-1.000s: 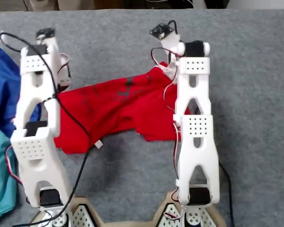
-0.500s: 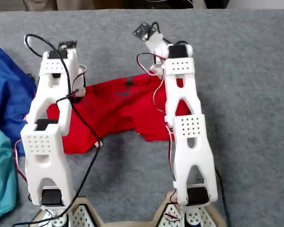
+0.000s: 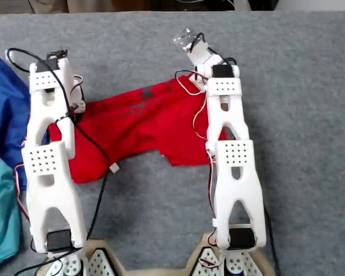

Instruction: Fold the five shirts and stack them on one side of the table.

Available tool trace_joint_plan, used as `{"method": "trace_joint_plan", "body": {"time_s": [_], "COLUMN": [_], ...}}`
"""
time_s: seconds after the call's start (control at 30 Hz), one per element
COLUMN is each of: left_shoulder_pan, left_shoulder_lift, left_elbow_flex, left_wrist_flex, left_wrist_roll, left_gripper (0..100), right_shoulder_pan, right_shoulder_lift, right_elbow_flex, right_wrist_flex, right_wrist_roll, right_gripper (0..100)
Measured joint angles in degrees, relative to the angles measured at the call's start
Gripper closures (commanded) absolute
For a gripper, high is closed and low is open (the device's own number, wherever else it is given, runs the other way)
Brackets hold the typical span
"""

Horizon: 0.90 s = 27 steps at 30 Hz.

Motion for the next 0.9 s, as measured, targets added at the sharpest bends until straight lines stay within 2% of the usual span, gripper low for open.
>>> {"method": "trace_joint_plan", "body": {"time_s": [0.3, 0.5, 0.67, 0.9], "left_shoulder_pan": [-0.79, 4.04, 11.25, 20.92], "left_shoulder_lift": [3.52, -0.44, -12.66, -33.32], "left_elbow_flex": [-13.54, -13.01, -1.14, 33.05], "left_wrist_flex": [5.8, 6.24, 6.24, 6.24], "left_wrist_roll": [-2.46, -2.9, -3.87, -10.29], "left_gripper": [98, 98, 98, 98], "right_shoulder_pan": [0.44, 0.7, -0.53, -2.64], "right_shoulder_lift": [0.26, -2.02, -9.93, -15.91], "right_elbow_flex": [-3.16, -14.15, -14.68, -15.03], "right_wrist_flex": [0.35, 9.23, 19.16, 38.68], "right_wrist_roll": [0.0, -1.85, -1.41, 1.49], "right_gripper": [99.2, 99.1, 99.1, 99.2]}}
